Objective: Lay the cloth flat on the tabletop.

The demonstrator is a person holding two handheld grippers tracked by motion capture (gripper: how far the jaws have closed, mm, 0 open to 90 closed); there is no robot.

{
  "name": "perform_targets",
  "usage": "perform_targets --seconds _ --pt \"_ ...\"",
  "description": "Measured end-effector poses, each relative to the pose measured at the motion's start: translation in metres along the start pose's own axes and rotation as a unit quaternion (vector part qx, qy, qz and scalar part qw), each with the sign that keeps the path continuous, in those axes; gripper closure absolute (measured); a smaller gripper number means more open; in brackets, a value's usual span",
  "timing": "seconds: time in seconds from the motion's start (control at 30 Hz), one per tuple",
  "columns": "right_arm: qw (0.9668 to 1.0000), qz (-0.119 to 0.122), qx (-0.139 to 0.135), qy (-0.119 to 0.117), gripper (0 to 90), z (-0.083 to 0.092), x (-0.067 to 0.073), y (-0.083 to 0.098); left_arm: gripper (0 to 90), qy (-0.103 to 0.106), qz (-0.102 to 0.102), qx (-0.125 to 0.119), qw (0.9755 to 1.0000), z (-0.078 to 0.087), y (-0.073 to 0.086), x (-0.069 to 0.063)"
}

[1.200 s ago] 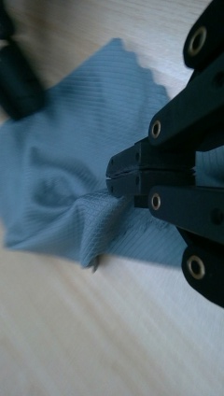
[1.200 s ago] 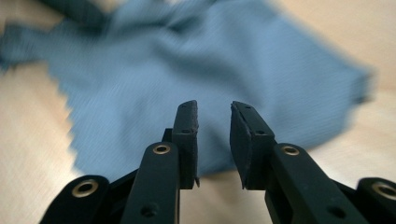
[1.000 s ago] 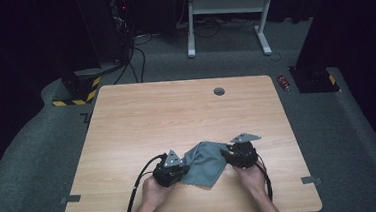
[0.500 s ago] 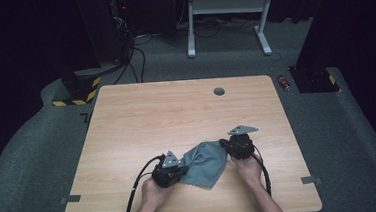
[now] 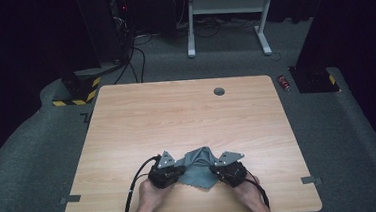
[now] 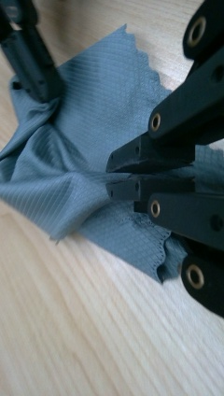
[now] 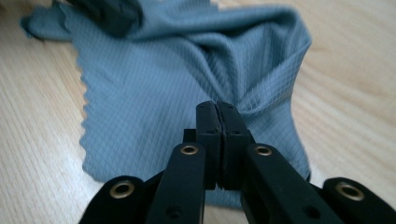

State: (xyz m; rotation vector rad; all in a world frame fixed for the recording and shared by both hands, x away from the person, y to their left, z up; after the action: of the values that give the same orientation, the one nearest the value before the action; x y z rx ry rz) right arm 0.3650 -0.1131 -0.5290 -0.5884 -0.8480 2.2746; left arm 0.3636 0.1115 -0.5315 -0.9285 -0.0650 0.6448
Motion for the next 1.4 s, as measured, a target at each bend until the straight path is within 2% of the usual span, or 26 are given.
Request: perform_targets --seconds 0.1,0.17,0.27,0.33,0.4,0.5,0.57,0.67,0.77,0.87,0.97,1.03,1.13,1.23,1.27,1.33,1.4 --pt "1.0 -0.006 -0.003 -0.004 81.3 0.003 -0.001 0.002 78.3 -0.01 0.007 -0.017 0.9998 0.007 -0.004 0.002" --pt "0.9999 -0.009 -0.011 -0.002 77.7 0.007 -0.003 0.002 71.9 -0.016 0.007 -0.019 0.9997 0.009 -0.005 0.003" --pt "0.9992 -0.027 -0.028 0.006 75.2 0.016 -0.01 -0.002 64.5 -0.034 0.011 -0.021 0.9991 0.011 -0.011 0.008" --pt "0.998 -0.047 -0.039 0.014 74.0 0.021 -0.018 -0.005 61.9 -0.037 0.017 -0.02 0.999 0.009 -0.014 0.008" --pt "0.9964 -0.068 -0.048 0.018 73.2 0.023 -0.026 -0.007 60.8 -0.039 0.019 -0.017 0.9989 0.005 -0.017 0.008" --pt "0.9938 -0.101 -0.043 0.02 71.4 0.02 -0.035 -0.009 60.9 -0.041 0.02 -0.008 0.9989 -0.002 -0.022 0.009" --pt "0.9921 -0.119 -0.037 0.012 69.6 0.015 -0.037 -0.01 61.7 -0.041 0.025 0.002 0.9988 -0.009 -0.024 0.011" --pt "0.9913 -0.13 -0.018 -0.002 66.9 0.004 -0.034 -0.012 66.2 -0.037 0.036 0.013 0.9986 -0.018 -0.028 0.014" --pt "0.9908 -0.135 0.0 -0.009 67.9 -0.005 -0.031 -0.012 76.2 -0.028 0.044 0.019 0.9984 -0.023 -0.03 0.018" --pt "0.9912 -0.13 0.016 -0.018 74.4 -0.012 -0.029 -0.013 86.6 -0.025 0.05 0.027 0.998 -0.025 -0.028 0.021" --pt "0.9931 -0.113 0.028 -0.018 86.8 -0.017 -0.026 -0.012 89.1 -0.031 0.049 0.024 0.9981 -0.021 -0.029 0.024" --pt "0.9939 -0.106 0.026 -0.015 88.5 -0.016 -0.025 -0.013 89.2 -0.037 0.047 0.011 0.9982 -0.014 -0.03 0.025" --pt "0.9949 -0.1 0.011 -0.005 89.0 -0.009 -0.026 -0.014 89.2 -0.05 0.041 -0.016 0.9978 0.003 -0.035 0.027" --pt "0.9957 -0.09 -0.015 0.012 89.0 0.003 -0.028 -0.017 88.8 -0.072 0.023 -0.043 0.9962 0.02 -0.041 0.028" --pt "0.9956 -0.087 -0.03 0.017 88.9 0.008 -0.029 -0.019 88.8 -0.074 0.022 -0.049 0.9958 0.023 -0.041 0.028" --pt "0.9949 -0.084 -0.05 0.025 88.8 0.016 -0.032 -0.022 88.8 -0.081 0.013 -0.055 0.9951 0.029 -0.04 0.026" --pt "0.9955 -0.073 -0.055 0.027 88.5 0.019 -0.03 -0.021 88.7 -0.074 0.008 -0.043 0.9963 0.028 -0.034 0.023"
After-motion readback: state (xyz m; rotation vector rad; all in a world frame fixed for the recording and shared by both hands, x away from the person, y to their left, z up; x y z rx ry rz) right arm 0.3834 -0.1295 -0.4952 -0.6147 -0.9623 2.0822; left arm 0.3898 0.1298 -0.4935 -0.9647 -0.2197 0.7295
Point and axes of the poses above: each handheld gripper's, and its own axes: z roughly backward along the jaws, y roughly out of its underside, x roughly to its left, the point moved 3 cm from there along -z, roughly forward along the jaws, and after that the axes turned 11 degrees about y, right-handed, at the moved point
